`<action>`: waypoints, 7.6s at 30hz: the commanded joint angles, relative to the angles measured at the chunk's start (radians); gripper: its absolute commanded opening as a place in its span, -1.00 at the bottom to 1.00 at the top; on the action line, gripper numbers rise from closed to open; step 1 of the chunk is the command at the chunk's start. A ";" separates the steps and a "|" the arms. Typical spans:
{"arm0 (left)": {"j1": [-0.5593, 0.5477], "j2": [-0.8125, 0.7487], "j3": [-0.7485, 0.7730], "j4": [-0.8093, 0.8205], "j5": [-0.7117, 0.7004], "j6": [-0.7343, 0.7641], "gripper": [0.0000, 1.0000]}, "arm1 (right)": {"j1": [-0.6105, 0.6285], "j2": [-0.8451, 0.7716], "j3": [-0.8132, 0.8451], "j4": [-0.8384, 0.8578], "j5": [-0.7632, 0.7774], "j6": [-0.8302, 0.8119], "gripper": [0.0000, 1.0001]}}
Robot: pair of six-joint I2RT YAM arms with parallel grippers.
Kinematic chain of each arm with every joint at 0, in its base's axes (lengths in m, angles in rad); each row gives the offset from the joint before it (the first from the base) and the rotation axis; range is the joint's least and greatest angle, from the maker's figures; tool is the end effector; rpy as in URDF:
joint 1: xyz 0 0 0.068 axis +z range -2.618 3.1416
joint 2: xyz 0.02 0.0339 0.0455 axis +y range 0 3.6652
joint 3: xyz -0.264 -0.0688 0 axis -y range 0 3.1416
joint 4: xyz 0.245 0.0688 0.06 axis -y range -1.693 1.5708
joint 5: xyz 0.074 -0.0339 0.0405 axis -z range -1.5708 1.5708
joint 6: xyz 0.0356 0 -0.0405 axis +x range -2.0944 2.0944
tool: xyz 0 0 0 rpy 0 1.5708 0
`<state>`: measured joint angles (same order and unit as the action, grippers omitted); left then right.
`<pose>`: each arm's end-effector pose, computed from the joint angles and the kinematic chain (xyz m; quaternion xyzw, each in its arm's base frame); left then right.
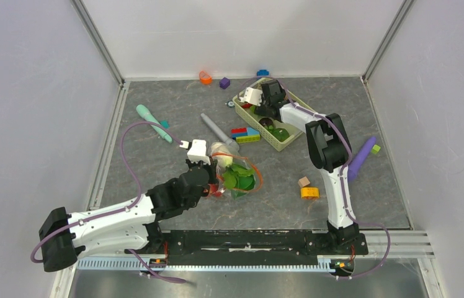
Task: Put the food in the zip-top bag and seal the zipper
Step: Pick up the fake fruit from the bin, then place the fake fruit in the zipper food storage bag, then pick up the fake fruit from the bin.
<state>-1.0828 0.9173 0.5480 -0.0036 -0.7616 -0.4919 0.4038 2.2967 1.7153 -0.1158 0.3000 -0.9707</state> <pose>0.1167 -0.1674 0.2543 0.0228 0.7946 -0.1542 0.5868 0.4784 0.1930 0.1572 -0.5195 0.7327 -0.2470 0.3637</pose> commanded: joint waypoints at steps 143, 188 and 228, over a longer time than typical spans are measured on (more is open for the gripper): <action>0.017 -0.223 0.087 -0.061 0.700 -0.088 -0.96 | 0.872 -0.886 -1.181 0.772 0.627 1.546 -0.59; 0.017 -0.363 0.055 -0.133 0.390 -0.105 -0.95 | 0.882 -1.322 -1.272 0.832 0.130 1.188 0.96; 0.017 -0.459 0.016 -0.162 0.205 -0.025 -0.93 | 0.101 -0.524 -0.091 -0.210 -0.247 0.368 0.96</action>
<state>-1.0672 0.4774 0.5751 -0.2901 -0.5930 -0.5674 0.5629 1.6451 1.4578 -0.1814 0.2577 -0.2985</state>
